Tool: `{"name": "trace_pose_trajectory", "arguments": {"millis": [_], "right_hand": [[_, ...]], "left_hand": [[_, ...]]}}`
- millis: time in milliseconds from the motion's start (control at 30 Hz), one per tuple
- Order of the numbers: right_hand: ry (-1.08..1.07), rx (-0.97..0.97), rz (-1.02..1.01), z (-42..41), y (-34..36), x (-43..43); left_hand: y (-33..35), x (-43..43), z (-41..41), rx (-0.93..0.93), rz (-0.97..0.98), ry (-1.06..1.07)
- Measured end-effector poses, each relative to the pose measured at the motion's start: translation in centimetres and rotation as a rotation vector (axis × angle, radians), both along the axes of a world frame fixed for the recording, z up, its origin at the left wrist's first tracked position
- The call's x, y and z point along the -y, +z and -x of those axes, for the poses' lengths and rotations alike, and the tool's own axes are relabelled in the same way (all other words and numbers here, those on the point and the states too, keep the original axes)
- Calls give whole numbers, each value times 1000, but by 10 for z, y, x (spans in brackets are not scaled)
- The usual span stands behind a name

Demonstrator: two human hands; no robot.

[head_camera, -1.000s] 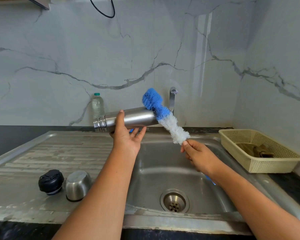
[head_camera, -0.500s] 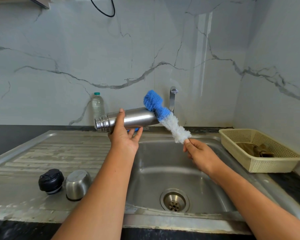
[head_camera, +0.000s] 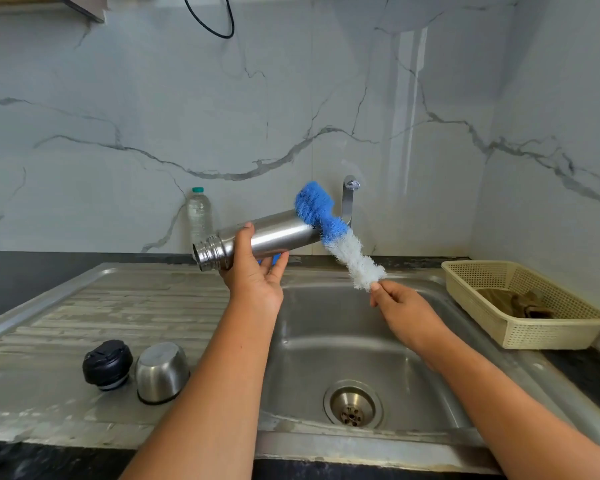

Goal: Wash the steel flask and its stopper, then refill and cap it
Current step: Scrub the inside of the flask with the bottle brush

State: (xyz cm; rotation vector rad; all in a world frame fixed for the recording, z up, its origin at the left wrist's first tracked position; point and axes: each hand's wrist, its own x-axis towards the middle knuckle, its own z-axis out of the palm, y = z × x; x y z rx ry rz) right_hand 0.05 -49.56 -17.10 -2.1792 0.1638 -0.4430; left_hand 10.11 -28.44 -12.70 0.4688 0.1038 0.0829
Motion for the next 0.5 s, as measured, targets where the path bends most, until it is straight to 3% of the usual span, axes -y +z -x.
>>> {"name": "trace_pose_trajectory", "arguments": {"millis": [233, 500], "right_hand": [[32, -85, 111, 8, 1, 15], [2, -59, 83, 6, 3, 12]], "left_hand": [[-1, -18, -6, 2, 46, 80], [4, -9, -2, -7, 54, 47]]}}
